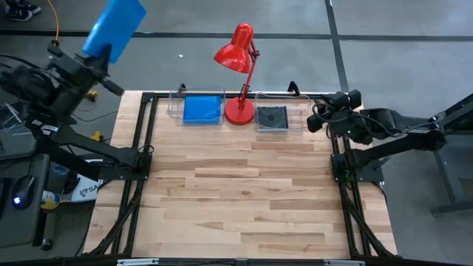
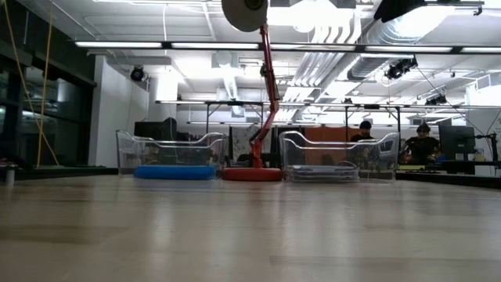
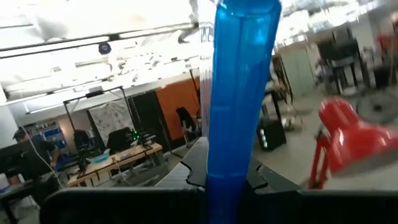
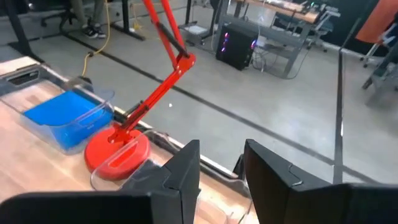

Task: Pick & place jewel cases by type
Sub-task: Put the blue cd case into the left transparent bin

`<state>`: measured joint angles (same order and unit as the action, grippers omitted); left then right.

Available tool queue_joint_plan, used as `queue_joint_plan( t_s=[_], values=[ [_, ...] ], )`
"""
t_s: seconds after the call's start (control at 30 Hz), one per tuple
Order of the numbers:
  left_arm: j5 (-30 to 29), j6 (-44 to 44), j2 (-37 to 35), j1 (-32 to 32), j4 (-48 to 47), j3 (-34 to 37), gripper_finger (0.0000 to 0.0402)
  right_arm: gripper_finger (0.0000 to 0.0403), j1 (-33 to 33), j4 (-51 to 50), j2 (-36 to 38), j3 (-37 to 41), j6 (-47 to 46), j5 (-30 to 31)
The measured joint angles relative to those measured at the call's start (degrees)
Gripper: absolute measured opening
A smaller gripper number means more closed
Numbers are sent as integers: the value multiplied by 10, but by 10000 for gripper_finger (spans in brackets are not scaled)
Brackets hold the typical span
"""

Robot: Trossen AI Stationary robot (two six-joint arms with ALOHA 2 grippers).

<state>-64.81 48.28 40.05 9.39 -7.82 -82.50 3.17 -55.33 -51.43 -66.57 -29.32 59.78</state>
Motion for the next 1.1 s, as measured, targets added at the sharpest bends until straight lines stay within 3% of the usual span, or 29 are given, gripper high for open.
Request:
queue_joint_plan(
  t_s=[0.4, 0.53, 0.83, 1.0, 1.1],
  values=[
    [28, 72, 57, 0, 124, -1, 18, 108, -39, 46, 0, 0, 85, -56],
    [31, 92, 85, 0, 139, -34, 18, 108, -48, 56, 0, 0, 98, -83],
    [55, 195, 203, -1, 133, -219, 18, 108, -52, 56, 0, 0, 103, -106],
    [58, 237, 284, -6, 67, -348, 18, 108, -52, 56, 0, 0, 103, -107],
    [68, 239, 332, -46, 25, -421, 18, 108, -52, 56, 0, 0, 103, -107]
  ],
)
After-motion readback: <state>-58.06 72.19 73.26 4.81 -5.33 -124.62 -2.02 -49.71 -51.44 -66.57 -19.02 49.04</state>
